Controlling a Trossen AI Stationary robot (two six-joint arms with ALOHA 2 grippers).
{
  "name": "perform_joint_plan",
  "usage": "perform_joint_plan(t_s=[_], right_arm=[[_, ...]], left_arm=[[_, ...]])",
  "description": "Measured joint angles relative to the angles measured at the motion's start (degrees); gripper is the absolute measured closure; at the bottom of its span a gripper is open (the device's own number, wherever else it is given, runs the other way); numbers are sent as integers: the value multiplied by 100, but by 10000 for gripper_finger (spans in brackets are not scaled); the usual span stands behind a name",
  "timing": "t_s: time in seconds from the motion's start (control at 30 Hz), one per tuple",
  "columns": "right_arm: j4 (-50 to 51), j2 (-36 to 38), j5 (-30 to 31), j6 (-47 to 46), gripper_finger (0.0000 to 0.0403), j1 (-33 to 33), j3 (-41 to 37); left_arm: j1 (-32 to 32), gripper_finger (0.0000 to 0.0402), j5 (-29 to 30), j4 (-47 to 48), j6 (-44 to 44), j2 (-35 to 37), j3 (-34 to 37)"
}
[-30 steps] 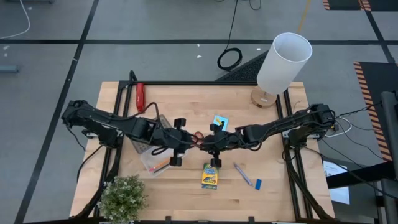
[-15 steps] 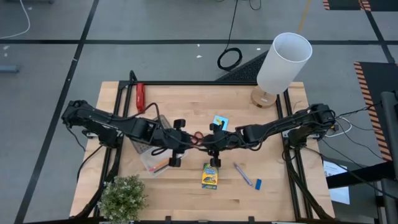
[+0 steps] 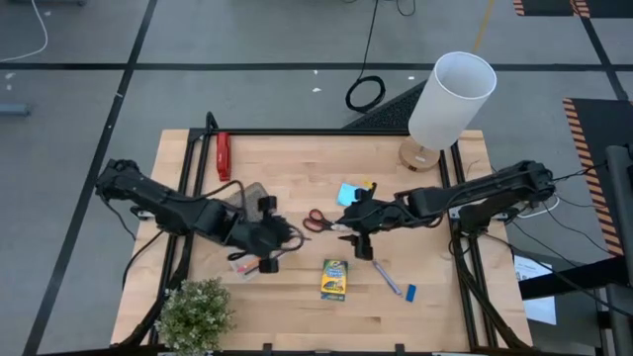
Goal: Pack school essentials
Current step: Put the black pencil into the supply box
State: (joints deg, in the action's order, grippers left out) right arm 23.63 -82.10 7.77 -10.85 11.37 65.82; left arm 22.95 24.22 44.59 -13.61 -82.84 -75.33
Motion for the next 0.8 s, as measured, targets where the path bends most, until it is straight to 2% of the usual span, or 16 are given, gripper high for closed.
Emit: perform_joint_plan(t_s=[0.23, 0.4, 0.57, 0.8], right_arm=[[20, 508, -8, -47, 183, 196, -363], [-192, 855, -5, -47, 193, 201, -676], [-567, 1099, -5, -44, 197, 160, -914], [-608, 1158, 2, 5, 197, 134, -988]], left_arm=[[875, 359, 1174, 557, -1071, 361, 161], [1381, 357, 1755, 631, -1839, 703, 623], [1782, 356, 2203, 616, -2580, 1093, 1227], [2158, 356, 2494, 247, -3713, 1515, 2353]])
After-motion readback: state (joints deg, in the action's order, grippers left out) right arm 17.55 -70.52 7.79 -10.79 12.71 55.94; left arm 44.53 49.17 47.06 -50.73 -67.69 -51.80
